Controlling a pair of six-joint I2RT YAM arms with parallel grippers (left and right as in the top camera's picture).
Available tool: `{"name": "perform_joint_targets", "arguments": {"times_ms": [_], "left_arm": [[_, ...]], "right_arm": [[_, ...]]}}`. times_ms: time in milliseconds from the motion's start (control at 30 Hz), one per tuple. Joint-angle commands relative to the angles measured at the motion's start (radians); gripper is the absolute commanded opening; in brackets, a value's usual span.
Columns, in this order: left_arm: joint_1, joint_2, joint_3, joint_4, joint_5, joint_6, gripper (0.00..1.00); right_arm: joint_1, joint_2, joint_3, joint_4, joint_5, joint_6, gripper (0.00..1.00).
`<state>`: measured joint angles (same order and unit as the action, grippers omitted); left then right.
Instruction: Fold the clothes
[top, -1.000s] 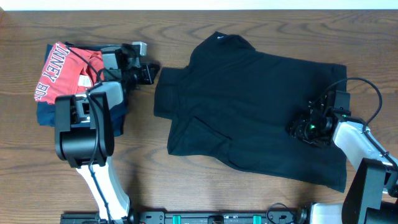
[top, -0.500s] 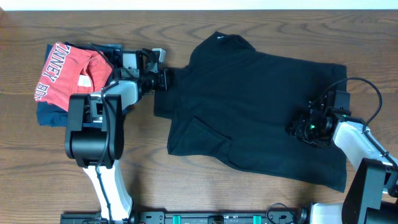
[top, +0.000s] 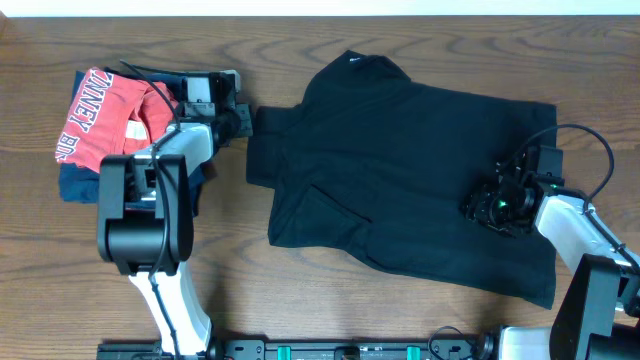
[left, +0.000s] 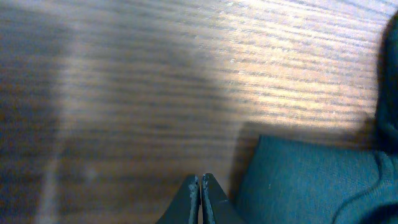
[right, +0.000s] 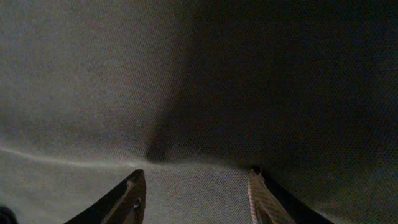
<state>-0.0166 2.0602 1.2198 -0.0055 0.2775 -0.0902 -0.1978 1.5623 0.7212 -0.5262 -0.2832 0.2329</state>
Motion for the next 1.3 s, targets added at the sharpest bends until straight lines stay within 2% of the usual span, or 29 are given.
{"name": "perform_joint_targets", "arguments": {"times_ms": [0, 100, 200, 300, 433, 600, 767, 1067, 1167, 1267], "left_arm": [[0.000, -0.122, 0.035, -0.036, 0.019, -0.008, 0.09], [0.000, -0.235, 0.035, -0.135, 0.055, -0.008, 0.15], [-0.003, -0.355, 0.035, -0.304, 0.058, -0.008, 0.22], [-0.002, -0.425, 0.035, -0.459, 0.047, 0.036, 0.21], [-0.002, -0.419, 0.014, -0.580, 0.025, 0.055, 0.10], [-0.003, -0.358, -0.043, -0.566, 0.028, 0.055, 0.06], [-0.004, -0.270, -0.043, -0.558, 0.106, 0.056, 0.06], [-0.057, -0.099, -0.043, -0.558, 0.105, 0.058, 0.06], [-0.060, -0.083, -0.043, -0.557, 0.035, 0.058, 0.06], [-0.048, -0.087, -0.040, -0.562, -0.103, -0.002, 0.06]], "right_arm": [[0.000, 0.042, 0.003, -0.014, 0.047, -0.044, 0.53], [-0.019, 0.012, 0.051, -0.049, 0.047, -0.044, 0.53], [-0.045, -0.047, 0.113, -0.103, 0.047, -0.052, 0.54], [-0.076, -0.116, 0.168, -0.156, 0.047, -0.055, 0.56], [-0.103, -0.206, 0.198, -0.205, 0.046, -0.055, 0.58], [-0.105, -0.279, 0.198, -0.248, 0.047, -0.055, 0.59], [-0.105, -0.279, 0.198, -0.285, 0.048, -0.055, 0.60], [-0.105, -0.279, 0.197, -0.300, 0.048, -0.055, 0.63], [-0.105, -0.279, 0.197, -0.301, 0.052, -0.055, 0.64], [-0.105, -0.279, 0.196, -0.301, 0.070, -0.054, 0.65]]}}
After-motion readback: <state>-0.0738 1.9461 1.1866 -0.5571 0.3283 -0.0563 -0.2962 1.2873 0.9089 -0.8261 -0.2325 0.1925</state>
